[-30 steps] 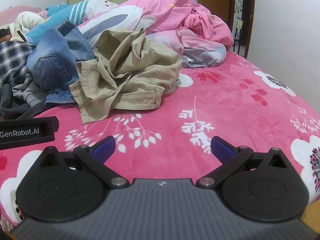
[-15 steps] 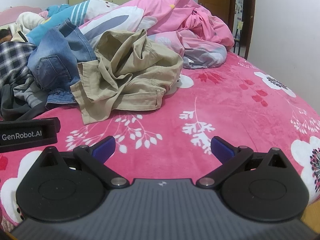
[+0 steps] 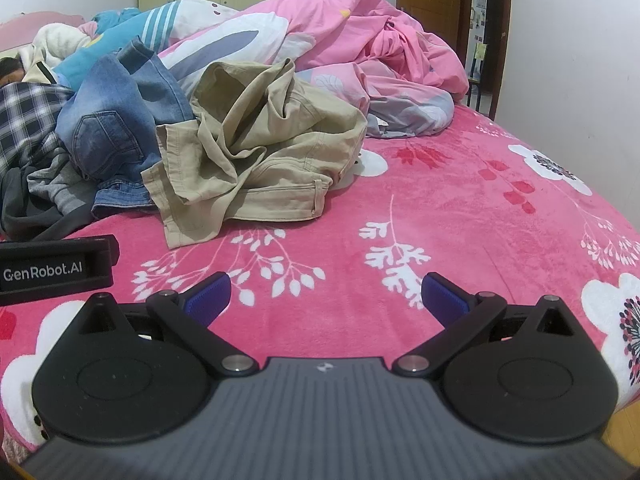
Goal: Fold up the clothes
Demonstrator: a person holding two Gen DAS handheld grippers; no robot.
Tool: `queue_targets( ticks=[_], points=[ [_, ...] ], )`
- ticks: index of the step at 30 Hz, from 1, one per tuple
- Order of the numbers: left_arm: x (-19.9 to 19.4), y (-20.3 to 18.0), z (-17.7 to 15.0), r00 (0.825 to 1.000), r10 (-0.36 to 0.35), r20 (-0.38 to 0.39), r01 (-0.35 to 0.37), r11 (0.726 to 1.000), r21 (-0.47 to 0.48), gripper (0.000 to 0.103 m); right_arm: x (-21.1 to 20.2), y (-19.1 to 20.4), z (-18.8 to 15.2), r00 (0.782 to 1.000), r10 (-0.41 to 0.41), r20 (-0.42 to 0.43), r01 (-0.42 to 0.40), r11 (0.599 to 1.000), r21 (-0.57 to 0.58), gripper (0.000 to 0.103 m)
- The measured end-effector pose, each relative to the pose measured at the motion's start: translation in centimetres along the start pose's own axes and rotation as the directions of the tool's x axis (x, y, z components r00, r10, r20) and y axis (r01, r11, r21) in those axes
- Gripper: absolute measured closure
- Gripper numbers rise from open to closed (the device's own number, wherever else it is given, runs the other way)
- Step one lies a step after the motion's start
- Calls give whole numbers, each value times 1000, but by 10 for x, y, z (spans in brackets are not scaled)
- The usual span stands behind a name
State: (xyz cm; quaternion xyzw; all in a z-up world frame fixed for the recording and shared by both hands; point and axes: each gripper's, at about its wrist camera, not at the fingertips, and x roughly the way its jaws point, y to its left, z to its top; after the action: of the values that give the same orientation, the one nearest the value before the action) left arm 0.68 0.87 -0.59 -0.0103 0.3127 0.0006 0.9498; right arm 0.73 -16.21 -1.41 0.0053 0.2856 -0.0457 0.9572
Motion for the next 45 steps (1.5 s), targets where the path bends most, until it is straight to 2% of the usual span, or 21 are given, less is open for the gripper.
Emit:
queue_targets(
  ticks=[27, 32, 36, 40, 45],
  points=[
    [12, 12, -2, 1000, 8, -4, -8, 999, -36, 0, 10, 3, -3, 1000, 4, -8, -4, 1000, 2, 1],
    [19, 19, -12, 999, -34, 33, 36, 997, -73, 0, 22, -3, -15, 1000, 9, -13, -9, 999, 32, 1],
    [36, 21, -17, 999, -51, 8, 51, 995, -85, 0, 39, -3, -27, 1000, 0, -32, 0, 1000, -4, 1],
    [55, 23, -18, 996, -88, 0, 88, 995, -52, 0, 47, -3, -25, 999, 39, -3, -39, 999, -13, 1],
    [72, 22, -7, 991, -107, 85, 103, 993, 58, 0, 67, -17, -5, 991, 137, 14, -137, 985, 100, 1]
  ],
)
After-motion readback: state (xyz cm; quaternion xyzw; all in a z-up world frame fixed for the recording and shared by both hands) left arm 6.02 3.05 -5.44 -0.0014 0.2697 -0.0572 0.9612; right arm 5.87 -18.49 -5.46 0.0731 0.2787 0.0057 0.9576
